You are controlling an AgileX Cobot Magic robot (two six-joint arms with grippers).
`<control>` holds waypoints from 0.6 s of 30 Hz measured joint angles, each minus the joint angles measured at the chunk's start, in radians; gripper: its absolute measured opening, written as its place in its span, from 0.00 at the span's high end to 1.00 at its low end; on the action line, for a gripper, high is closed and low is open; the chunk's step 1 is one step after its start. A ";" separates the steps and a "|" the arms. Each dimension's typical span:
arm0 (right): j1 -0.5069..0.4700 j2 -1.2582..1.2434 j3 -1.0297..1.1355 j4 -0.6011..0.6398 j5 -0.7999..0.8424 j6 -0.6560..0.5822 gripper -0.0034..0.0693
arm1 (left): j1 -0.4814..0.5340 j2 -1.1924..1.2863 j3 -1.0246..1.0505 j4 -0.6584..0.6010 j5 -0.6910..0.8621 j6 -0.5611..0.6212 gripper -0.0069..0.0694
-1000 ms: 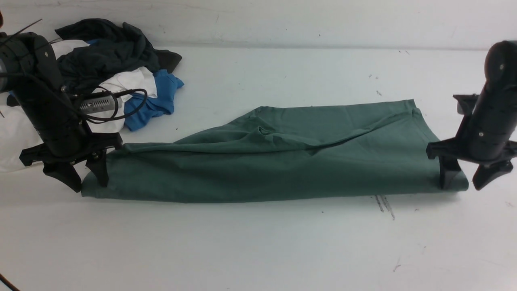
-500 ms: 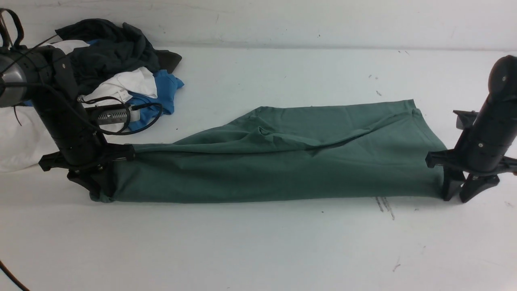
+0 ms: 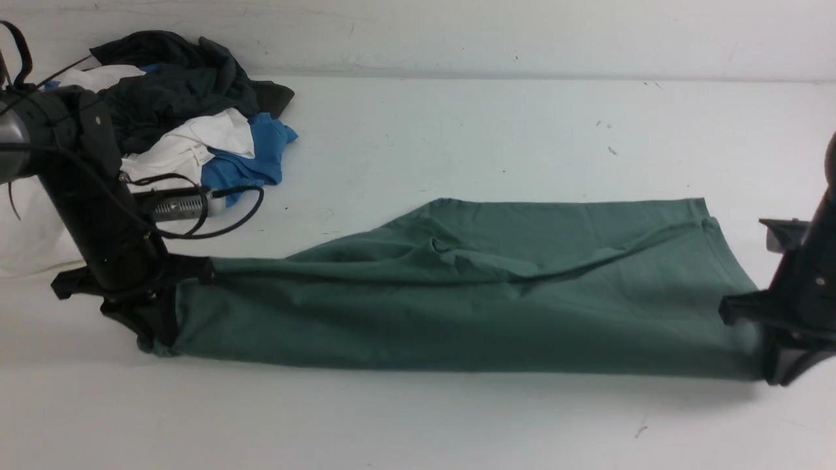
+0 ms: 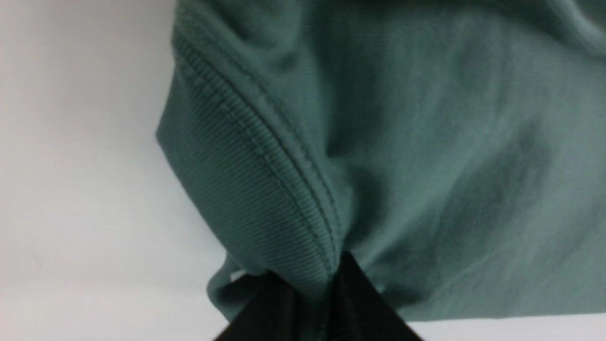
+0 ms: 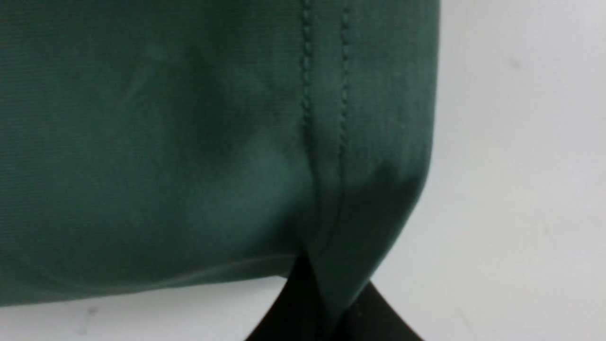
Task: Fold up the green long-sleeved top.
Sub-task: Use both arms to drag the lower edge of the fabric forward and fold it over the upper edge
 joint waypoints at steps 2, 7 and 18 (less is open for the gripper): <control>0.000 -0.071 0.106 -0.031 0.000 0.024 0.94 | 0.000 -0.065 0.109 -0.006 0.000 0.001 0.85; 0.000 -0.200 0.269 -0.068 0.005 0.106 0.94 | -0.001 -0.196 0.306 -0.023 0.001 -0.001 0.85; 0.000 -0.257 0.288 -0.086 0.006 0.133 0.86 | -0.001 -0.235 0.371 -0.030 -0.022 -0.032 0.84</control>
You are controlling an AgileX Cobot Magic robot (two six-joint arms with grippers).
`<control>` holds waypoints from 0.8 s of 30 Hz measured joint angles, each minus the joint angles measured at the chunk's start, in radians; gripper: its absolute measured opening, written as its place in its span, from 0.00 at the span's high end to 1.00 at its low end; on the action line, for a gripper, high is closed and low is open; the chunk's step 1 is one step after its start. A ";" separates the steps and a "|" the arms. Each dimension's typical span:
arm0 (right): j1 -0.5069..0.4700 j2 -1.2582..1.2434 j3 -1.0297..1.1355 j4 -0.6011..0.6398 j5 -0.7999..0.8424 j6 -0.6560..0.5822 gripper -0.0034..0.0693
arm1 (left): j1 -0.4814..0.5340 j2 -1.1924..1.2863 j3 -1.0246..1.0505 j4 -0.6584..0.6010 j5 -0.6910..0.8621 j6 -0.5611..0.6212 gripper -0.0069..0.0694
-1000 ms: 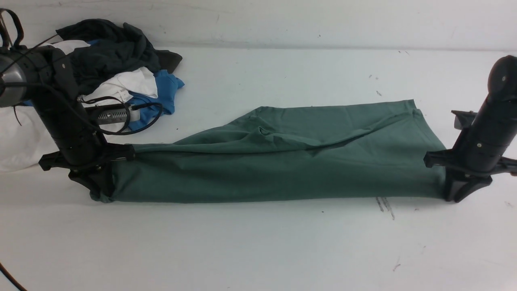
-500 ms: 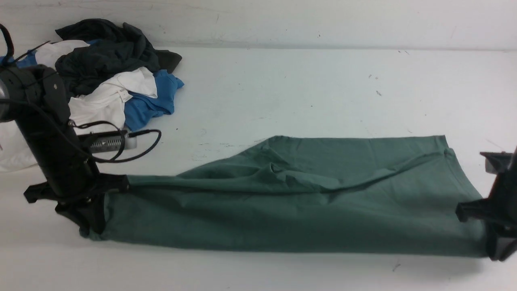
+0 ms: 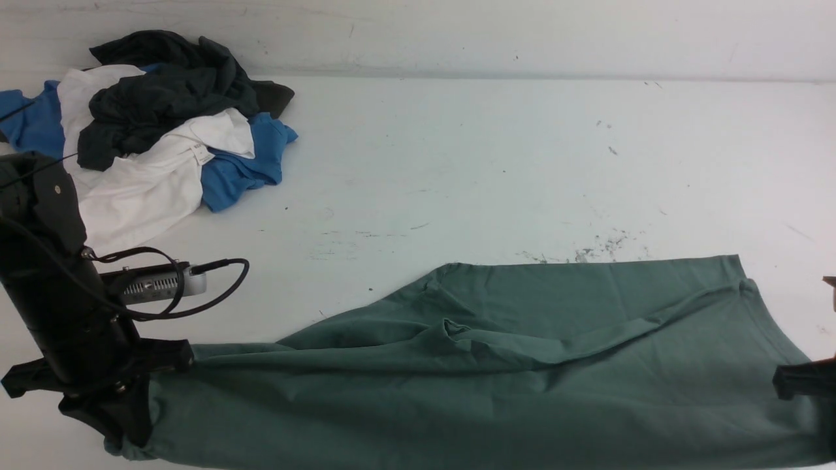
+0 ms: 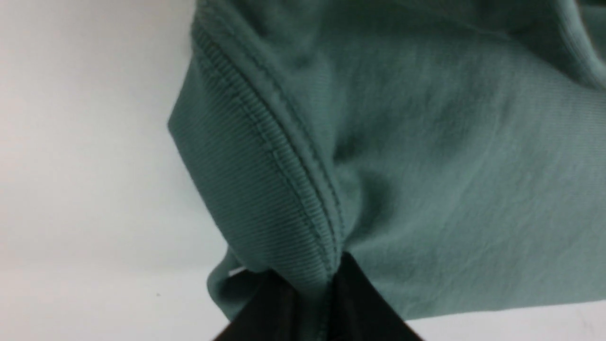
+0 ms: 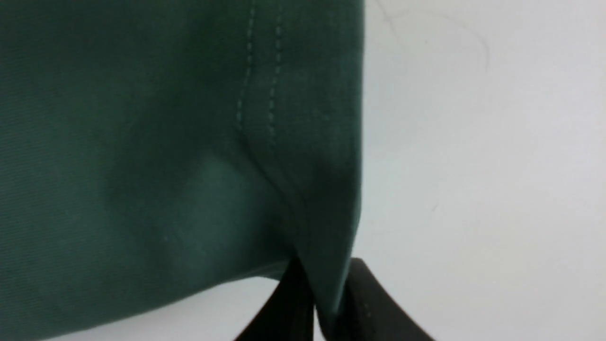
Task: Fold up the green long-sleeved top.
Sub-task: Use both arms to drag the lower edge of the fabric forward and fold it over the upper edge
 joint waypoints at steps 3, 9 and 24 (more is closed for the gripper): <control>0.000 0.000 -0.010 -0.010 0.002 0.001 0.77 | 0.000 0.000 0.000 0.000 -0.001 -0.010 0.79; 0.000 0.000 -0.154 -0.011 0.006 0.001 0.60 | 0.000 0.000 -0.002 0.006 0.006 -0.013 0.61; 0.324 0.037 -0.444 0.420 -0.002 -0.417 0.57 | 0.000 0.000 -0.028 0.008 0.010 -0.012 0.51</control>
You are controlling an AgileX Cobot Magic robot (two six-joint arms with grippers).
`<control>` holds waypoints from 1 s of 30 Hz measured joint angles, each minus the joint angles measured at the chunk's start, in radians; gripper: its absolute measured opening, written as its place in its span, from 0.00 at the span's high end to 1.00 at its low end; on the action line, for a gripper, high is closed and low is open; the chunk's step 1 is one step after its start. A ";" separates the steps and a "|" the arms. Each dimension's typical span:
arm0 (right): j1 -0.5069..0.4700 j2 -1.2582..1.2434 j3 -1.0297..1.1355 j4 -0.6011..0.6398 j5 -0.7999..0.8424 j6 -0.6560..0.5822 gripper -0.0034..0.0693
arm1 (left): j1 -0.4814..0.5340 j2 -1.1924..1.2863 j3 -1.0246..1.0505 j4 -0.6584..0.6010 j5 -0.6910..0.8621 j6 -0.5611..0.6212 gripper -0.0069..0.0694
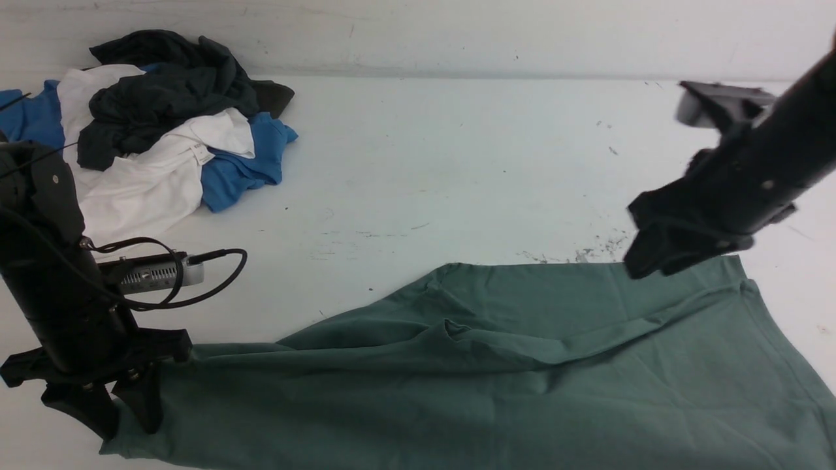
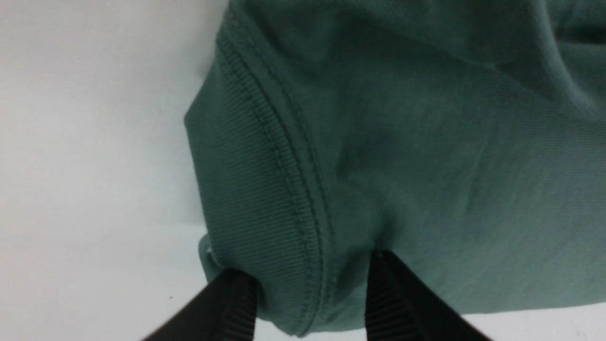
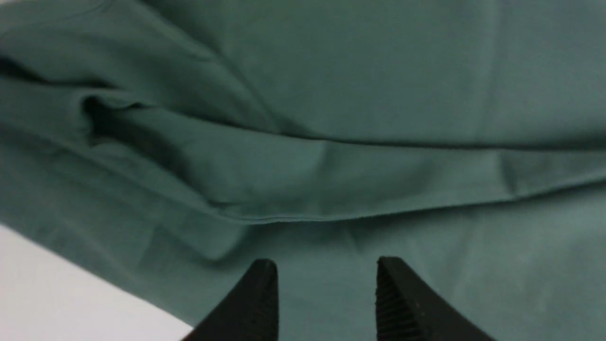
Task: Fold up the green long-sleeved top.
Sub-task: Use both arms to drag the lower edge of the fabric forward and fold it over the upper edge
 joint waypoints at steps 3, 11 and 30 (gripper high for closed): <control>0.083 0.032 -0.001 -0.002 -0.028 -0.053 0.57 | 0.000 0.000 0.000 0.000 0.000 0.000 0.51; 0.296 0.174 -0.001 -0.101 -0.184 -0.230 0.57 | 0.000 0.000 0.000 0.000 0.000 0.000 0.51; 0.322 0.291 -0.005 -0.174 -0.293 -0.282 0.57 | 0.000 0.000 0.000 -0.016 -0.031 0.000 0.51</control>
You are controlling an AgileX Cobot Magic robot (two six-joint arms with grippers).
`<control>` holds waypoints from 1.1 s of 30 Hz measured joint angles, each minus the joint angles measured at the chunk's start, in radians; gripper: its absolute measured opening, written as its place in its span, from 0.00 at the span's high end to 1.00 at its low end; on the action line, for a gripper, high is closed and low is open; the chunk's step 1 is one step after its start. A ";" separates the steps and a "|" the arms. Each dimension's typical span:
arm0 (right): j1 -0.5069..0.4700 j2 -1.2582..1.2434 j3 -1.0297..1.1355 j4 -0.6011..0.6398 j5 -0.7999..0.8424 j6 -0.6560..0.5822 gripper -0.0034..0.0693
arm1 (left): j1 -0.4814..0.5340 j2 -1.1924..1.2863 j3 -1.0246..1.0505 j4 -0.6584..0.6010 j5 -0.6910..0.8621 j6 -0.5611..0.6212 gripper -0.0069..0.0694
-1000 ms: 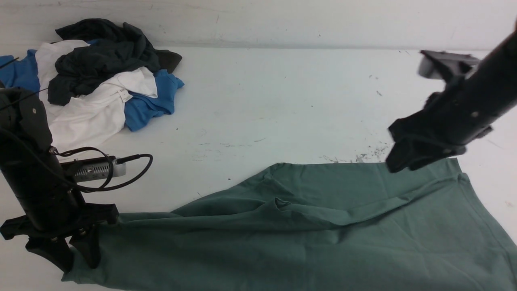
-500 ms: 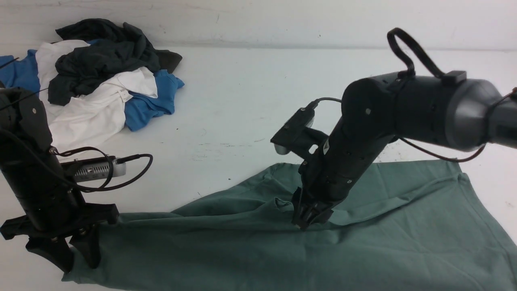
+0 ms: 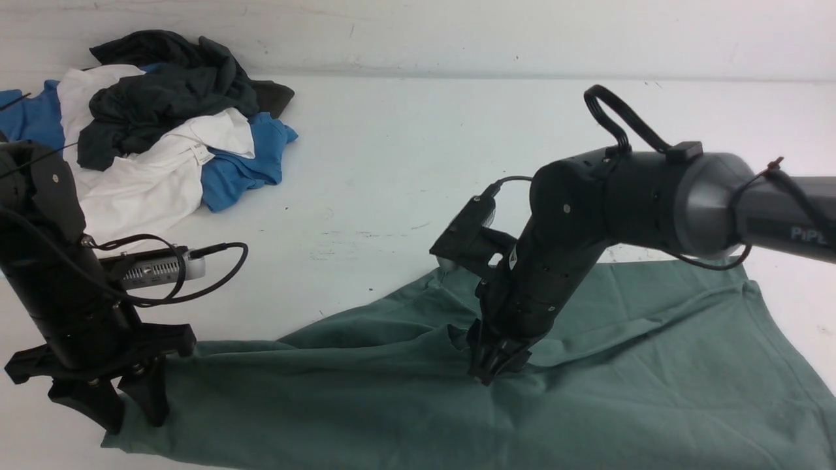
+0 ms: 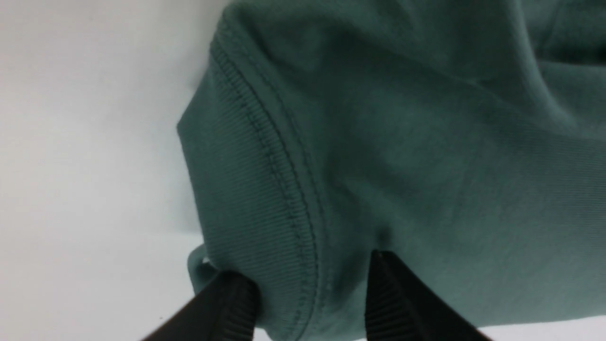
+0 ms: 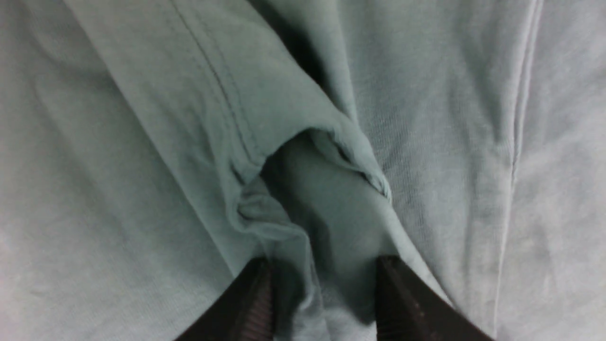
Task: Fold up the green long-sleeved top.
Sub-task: Use both arms to drag the lower edge of the fabric forward and fold it over the upper edge
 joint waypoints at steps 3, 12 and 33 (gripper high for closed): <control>0.000 0.001 -0.017 -0.008 0.007 0.000 0.73 | 0.000 0.000 0.000 0.000 0.001 0.000 0.51; 0.001 0.001 -0.194 -0.168 0.034 0.049 0.95 | 0.000 0.000 -0.049 0.007 0.037 0.002 0.51; 0.001 0.068 -0.244 -0.429 -0.232 0.443 0.49 | 0.000 0.000 -0.141 0.013 0.046 0.001 0.51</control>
